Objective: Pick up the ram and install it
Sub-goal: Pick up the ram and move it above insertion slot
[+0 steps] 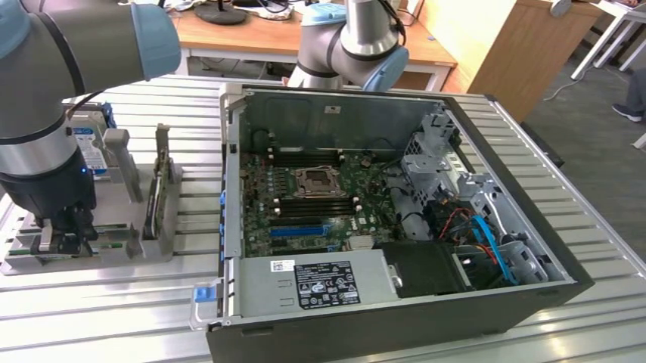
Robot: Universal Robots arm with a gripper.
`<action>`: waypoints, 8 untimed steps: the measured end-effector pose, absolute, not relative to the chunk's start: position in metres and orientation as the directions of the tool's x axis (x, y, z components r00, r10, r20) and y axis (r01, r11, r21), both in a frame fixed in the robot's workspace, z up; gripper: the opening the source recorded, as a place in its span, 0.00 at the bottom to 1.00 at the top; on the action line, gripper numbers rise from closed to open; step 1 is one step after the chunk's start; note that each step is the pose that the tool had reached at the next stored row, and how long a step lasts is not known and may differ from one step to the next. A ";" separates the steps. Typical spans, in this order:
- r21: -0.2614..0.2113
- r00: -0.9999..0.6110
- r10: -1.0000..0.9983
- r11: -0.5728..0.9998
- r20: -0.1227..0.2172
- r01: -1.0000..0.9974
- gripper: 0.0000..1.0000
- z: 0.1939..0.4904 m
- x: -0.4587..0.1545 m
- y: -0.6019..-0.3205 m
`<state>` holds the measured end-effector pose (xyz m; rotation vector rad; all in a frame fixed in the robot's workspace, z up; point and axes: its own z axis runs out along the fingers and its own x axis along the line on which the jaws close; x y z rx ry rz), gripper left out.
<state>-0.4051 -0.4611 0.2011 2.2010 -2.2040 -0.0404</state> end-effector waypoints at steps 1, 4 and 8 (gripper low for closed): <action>0.037 -0.001 -1.000 0.001 0.001 -0.999 0.33 0.201 -0.405 -0.461; 0.037 -0.002 -1.000 0.002 0.001 -0.999 0.33 0.201 -0.406 -0.461; 0.037 -0.002 -1.000 0.002 0.001 -0.999 0.25 0.201 -0.406 -0.461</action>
